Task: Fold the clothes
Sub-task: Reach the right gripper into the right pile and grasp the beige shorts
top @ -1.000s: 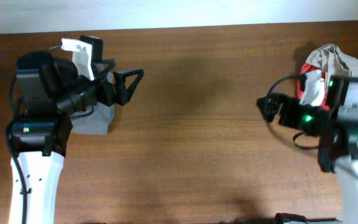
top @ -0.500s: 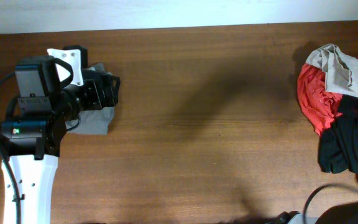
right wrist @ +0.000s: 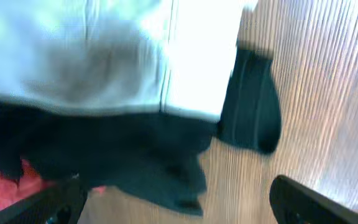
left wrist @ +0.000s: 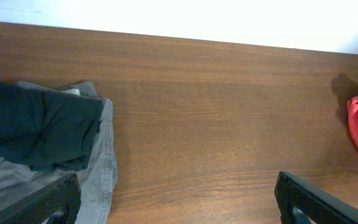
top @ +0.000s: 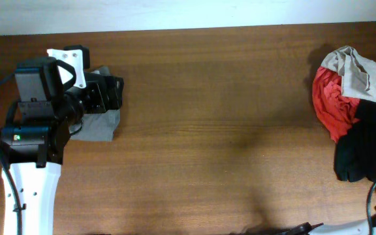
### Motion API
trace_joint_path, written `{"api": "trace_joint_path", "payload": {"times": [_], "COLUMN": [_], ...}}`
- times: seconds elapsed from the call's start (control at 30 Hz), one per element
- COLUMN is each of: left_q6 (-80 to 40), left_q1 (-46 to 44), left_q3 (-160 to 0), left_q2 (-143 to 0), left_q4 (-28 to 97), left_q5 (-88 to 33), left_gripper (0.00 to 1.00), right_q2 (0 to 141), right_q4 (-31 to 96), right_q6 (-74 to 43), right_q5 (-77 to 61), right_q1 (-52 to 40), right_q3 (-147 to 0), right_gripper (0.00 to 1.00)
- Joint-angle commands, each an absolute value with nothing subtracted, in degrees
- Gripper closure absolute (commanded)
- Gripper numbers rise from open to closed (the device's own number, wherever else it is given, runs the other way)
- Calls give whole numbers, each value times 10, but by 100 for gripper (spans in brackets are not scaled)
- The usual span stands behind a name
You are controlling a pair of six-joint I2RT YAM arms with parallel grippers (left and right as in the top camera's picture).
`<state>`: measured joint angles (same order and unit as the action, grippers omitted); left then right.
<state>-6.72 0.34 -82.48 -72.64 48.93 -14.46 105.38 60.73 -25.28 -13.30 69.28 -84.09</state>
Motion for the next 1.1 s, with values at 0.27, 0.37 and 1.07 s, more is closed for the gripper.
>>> {"api": "trace_joint_path", "payload": {"times": [0.27, 0.37, 1.07], "left_q6": [-66, -66, -69], "left_q1": [1, 1, 1], "left_q3": [-837, -837, -837], "left_q2": [-717, -717, -741], "left_q4": [498, 497, 496], "left_q5": [-137, -137, -149], "left_gripper": [1, 1, 1], "right_q2": [1079, 1093, 1191], "right_q4": [546, 541, 419], "right_q6": [-258, -258, -174], "right_q5": [-67, -57, -221], "right_q1": [709, 709, 710], "right_q3": [-847, -847, -848], "right_gripper": [1, 1, 47]}}
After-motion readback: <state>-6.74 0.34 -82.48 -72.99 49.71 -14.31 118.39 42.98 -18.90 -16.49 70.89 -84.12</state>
